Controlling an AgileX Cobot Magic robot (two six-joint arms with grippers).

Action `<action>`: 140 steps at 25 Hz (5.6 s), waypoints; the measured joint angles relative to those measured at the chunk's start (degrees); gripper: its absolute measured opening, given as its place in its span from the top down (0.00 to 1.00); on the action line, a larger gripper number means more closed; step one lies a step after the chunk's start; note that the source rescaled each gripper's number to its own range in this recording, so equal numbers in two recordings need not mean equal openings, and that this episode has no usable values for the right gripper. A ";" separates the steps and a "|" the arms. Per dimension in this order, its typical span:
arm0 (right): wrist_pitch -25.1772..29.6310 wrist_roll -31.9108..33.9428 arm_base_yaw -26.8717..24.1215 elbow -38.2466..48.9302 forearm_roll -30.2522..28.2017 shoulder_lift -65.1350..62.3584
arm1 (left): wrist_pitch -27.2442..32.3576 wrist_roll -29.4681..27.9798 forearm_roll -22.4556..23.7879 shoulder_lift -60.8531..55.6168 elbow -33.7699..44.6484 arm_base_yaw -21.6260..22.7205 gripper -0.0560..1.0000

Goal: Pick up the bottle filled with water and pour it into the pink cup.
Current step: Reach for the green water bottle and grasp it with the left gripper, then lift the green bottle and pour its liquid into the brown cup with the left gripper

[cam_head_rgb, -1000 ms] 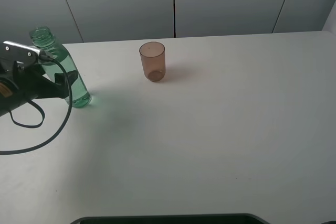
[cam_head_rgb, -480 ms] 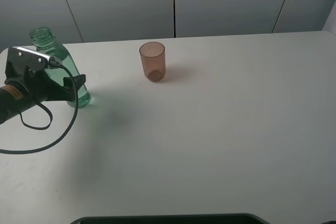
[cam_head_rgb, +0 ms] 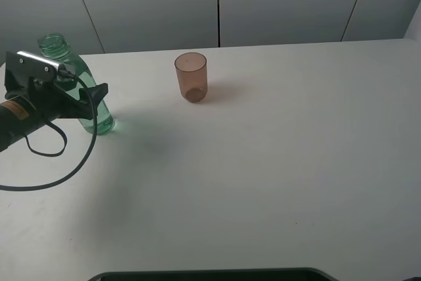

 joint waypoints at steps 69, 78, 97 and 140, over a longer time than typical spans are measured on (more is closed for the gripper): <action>0.00 0.00 0.00 0.00 0.00 0.00 | 38.22 -17.51 48.67 -4.47 -39.91 -4.76 0.94; 0.00 0.00 0.00 0.00 0.00 0.00 | 45.18 -10.26 48.35 1.71 -44.55 -11.97 0.94; 0.00 0.00 0.00 0.00 0.00 0.00 | 56.11 5.23 47.25 1.93 -46.03 -14.91 0.94; 0.00 -0.11 0.00 0.00 0.00 0.00 | 65.72 12.94 49.34 1.93 -48.82 -17.63 0.94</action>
